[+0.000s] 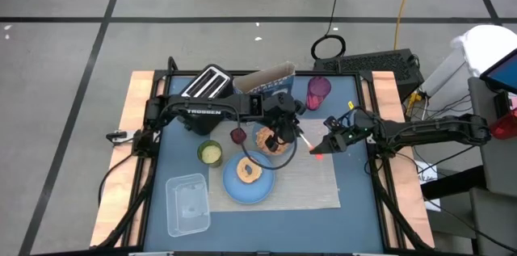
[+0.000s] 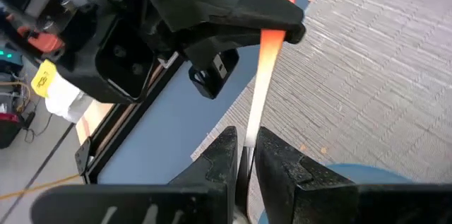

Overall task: Arrange a breakfast setting
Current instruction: Put the orange spoon to the right of the light blue bowl on the gray placemat

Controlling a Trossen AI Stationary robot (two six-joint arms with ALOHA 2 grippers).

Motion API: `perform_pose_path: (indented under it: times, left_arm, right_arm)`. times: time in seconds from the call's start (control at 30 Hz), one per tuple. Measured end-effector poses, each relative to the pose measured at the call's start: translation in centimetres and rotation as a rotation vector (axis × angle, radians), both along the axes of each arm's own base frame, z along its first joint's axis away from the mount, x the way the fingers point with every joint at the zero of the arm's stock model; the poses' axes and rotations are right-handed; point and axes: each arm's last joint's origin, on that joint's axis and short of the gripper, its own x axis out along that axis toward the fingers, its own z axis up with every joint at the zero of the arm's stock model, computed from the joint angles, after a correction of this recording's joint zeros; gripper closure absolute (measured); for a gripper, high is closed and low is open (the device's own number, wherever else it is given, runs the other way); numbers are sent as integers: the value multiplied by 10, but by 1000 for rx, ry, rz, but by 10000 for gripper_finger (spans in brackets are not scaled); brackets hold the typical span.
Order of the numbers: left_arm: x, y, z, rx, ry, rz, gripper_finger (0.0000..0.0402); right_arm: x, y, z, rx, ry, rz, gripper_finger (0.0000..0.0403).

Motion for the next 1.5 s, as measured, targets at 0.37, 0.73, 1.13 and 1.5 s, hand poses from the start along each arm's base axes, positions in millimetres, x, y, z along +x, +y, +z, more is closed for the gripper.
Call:
perform_pose_path:
  times: [0.37,0.73,1.13,1.5]
  left_arm:
    - [0,1,0,-99,15,78,347]
    - [1,3,2,-162,5,191,282]
    - [-2,-7,12,-206,-23,281,268]
    - [-12,-21,29,-132,-45,307,268]
  right_arm:
    - [0,0,0,-19,-1,-17,395]
    - [0,-1,0,-33,-7,-32,395]
    - [1,-2,1,-31,-11,-81,395]
    - [2,-5,3,-45,-27,-154,395]
